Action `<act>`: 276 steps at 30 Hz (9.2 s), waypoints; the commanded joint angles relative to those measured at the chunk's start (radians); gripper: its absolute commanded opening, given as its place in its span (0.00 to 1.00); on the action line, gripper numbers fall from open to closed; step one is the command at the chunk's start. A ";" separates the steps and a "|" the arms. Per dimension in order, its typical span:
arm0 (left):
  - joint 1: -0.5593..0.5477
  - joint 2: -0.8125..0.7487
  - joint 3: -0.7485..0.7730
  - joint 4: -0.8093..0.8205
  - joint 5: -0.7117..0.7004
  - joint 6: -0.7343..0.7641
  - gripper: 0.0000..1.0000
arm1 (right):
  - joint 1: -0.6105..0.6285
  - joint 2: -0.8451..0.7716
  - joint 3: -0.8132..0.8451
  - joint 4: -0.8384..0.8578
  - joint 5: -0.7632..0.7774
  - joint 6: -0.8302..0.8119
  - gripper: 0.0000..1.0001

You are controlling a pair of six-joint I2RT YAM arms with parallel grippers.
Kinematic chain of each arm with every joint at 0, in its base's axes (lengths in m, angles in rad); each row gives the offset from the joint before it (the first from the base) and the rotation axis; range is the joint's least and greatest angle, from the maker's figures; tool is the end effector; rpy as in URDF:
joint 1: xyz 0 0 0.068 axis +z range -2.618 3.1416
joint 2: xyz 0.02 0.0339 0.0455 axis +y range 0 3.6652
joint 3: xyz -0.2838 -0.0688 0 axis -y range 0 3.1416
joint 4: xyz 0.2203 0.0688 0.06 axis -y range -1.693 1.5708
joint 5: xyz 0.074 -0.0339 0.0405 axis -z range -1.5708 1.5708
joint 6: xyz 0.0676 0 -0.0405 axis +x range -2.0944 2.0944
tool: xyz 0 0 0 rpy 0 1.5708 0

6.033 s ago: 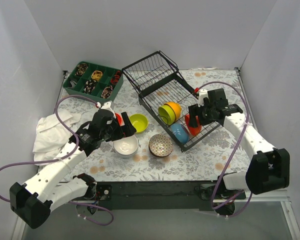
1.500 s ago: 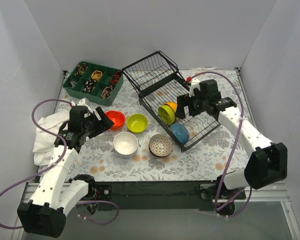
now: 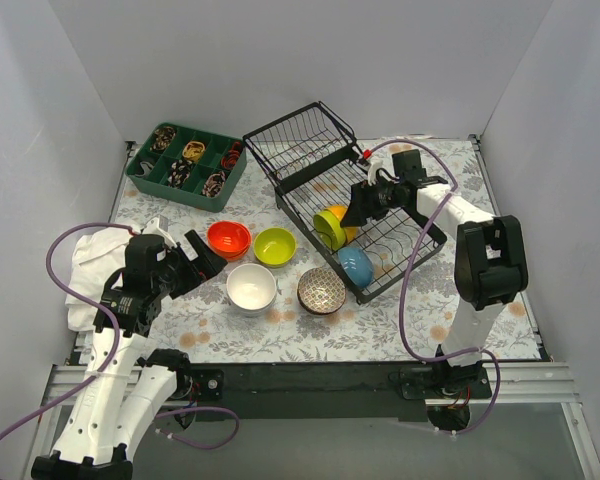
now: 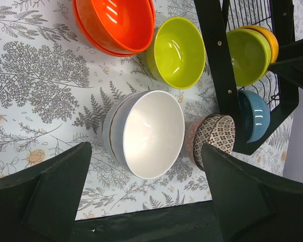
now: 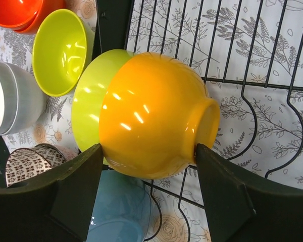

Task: Unload the bowls from the dish rack

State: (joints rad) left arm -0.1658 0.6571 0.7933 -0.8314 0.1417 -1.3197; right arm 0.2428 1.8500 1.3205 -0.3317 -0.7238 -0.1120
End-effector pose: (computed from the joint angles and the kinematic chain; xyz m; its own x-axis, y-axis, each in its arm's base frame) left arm 0.1105 -0.0282 0.2859 -0.4188 -0.9022 -0.1032 -0.5448 0.3406 -0.7663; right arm 0.3774 0.1396 0.2323 -0.6648 -0.2509 -0.7036 -0.6775 0.5993 0.4264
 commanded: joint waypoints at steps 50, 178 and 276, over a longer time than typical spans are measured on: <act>-0.058 0.279 0.012 0.475 0.331 -0.104 0.93 | 0.024 -0.495 -0.109 0.095 0.241 0.431 0.14; 0.408 0.400 -0.089 0.123 -0.214 -0.113 0.65 | 0.153 -0.669 -0.394 -0.115 0.383 0.247 0.99; -0.475 0.427 -0.018 0.778 0.024 -0.127 0.68 | 0.435 -0.791 -0.274 0.295 0.291 0.759 0.01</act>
State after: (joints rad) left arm -0.6373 1.1130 0.8051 -0.0998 0.1913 -1.4136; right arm 0.6800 1.0969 1.0683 -0.1757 -0.3820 0.5884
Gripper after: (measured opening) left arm 0.740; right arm 0.606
